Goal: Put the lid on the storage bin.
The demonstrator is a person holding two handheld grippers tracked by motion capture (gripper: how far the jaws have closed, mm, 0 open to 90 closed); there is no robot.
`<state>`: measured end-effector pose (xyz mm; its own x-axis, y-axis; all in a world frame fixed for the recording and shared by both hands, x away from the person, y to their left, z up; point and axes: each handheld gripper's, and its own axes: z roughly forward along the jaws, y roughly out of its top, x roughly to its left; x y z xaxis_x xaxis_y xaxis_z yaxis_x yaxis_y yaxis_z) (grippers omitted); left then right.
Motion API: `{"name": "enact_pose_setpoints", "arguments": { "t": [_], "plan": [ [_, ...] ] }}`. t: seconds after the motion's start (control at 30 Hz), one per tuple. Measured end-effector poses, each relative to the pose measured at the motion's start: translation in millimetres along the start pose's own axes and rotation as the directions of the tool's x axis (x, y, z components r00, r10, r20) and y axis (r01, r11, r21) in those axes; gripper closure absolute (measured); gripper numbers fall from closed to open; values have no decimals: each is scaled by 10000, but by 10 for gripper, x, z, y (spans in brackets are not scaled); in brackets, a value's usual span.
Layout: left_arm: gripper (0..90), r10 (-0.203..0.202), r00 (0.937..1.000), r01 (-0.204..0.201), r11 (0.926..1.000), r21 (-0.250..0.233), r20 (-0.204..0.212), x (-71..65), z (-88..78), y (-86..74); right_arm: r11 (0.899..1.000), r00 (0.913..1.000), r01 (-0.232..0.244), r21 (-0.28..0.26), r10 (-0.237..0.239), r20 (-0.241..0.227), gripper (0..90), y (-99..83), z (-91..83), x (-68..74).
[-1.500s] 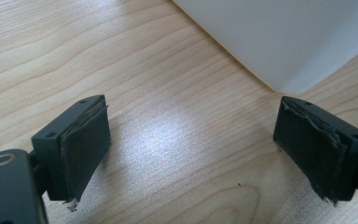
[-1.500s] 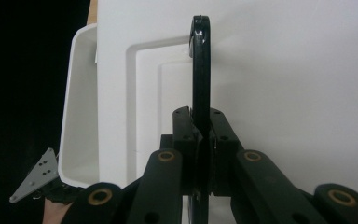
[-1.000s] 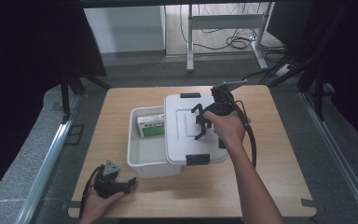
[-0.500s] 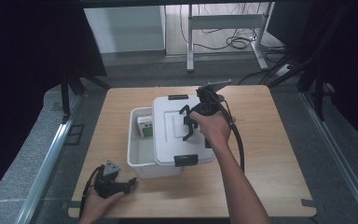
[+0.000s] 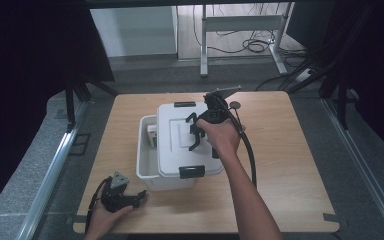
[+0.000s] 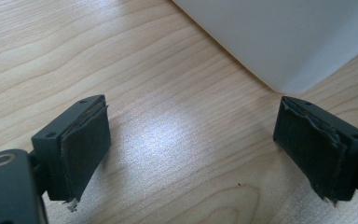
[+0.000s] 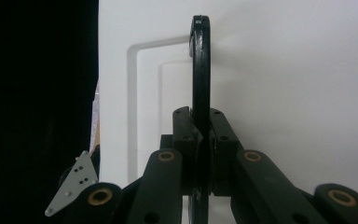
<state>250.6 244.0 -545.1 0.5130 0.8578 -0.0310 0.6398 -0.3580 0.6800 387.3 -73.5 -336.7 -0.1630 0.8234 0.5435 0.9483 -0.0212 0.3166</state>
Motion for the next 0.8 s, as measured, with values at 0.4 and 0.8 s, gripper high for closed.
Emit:
{"name": "enact_pose_setpoints", "arguments": {
  "t": [0.4,0.8],
  "plan": [
    [107,-8,10000,8,10000,-27,-8,-1,2,-1,9999,9999,-107,104,106,82,848,6,139,147],
    [106,0,10000,0,10000,-21,5,0,2,0,9991,9992,-336,252,330,224,848,16,347,283]
  ]
}}
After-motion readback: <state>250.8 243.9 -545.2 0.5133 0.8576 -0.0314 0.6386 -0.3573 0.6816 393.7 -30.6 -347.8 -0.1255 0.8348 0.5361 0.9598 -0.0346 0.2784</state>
